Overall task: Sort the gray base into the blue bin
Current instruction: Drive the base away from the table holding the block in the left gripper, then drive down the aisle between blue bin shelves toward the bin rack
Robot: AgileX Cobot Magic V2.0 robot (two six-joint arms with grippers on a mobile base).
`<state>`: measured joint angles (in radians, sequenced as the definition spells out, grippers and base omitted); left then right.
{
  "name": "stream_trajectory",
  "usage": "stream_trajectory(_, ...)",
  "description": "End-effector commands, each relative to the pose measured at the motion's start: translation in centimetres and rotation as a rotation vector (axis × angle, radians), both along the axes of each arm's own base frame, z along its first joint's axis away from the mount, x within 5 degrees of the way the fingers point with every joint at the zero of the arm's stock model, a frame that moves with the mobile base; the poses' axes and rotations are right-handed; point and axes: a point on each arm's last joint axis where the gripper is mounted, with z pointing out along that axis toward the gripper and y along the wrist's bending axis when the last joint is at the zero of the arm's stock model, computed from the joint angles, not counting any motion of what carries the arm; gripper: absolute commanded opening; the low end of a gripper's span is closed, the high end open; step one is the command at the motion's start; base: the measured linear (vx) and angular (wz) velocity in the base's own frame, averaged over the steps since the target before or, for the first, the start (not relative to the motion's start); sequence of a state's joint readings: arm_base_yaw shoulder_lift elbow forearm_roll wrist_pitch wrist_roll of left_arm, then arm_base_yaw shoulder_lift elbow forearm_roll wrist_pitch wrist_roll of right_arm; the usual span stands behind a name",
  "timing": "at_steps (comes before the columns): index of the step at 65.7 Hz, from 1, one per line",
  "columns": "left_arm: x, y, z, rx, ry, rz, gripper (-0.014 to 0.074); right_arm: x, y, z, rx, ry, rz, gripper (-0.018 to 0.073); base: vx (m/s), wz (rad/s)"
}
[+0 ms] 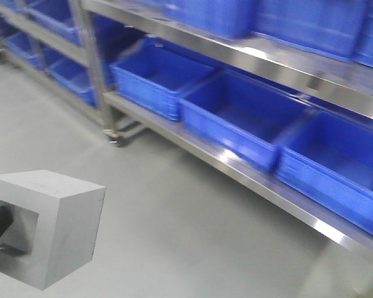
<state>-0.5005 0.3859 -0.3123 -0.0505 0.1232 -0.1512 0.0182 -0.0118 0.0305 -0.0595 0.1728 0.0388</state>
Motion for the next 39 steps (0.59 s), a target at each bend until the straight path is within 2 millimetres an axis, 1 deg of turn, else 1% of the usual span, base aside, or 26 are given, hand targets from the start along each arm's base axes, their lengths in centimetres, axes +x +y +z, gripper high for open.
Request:
stream_trajectory(1, 0.07, 0.0, 2.14, -0.078, -0.117, 0.004, -0.0006, 0.02, 0.01, 0.24, -0.011, -0.071, 0.0, -0.0009, 0.24, 0.77)
stream_trajectory(39, 0.07, 0.0, 2.14, -0.078, -0.117, 0.004, -0.0006, 0.02, 0.01, 0.24, -0.011, -0.071, 0.0, -0.0009, 0.24, 0.71)
